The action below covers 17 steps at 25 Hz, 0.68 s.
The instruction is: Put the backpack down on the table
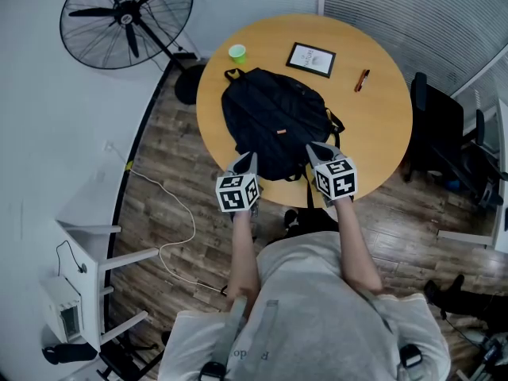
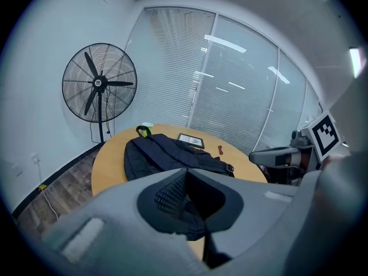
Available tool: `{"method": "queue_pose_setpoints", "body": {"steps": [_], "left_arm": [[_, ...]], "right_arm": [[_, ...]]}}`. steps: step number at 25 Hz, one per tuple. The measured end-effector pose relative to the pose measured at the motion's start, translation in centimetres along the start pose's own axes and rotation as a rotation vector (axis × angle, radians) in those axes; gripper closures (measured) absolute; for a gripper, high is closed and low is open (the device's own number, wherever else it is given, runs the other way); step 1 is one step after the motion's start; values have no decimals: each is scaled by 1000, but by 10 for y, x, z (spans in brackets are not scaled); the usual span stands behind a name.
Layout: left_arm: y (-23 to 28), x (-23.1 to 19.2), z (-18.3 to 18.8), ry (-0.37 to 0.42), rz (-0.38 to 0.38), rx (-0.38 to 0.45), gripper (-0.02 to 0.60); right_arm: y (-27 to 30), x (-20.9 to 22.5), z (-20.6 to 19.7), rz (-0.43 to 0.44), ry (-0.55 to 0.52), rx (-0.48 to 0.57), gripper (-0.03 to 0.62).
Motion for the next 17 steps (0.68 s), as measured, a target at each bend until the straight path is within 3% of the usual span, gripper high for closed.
{"method": "queue_pose_setpoints", "body": {"steps": [17], "left_arm": [[1, 9, -6, 11, -12, -12, 583]], "right_arm": [[-10, -1, -9, -7, -3, -4, 594]]}}
Point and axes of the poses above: the fingertips, and each gripper's own axes: y forward along the fingers, x to its right, z out of its top, the point moved 10 cm from there along -y, backward along the fingers, and after that the axes turned 11 degrees about -y, right-handed, at the moved point
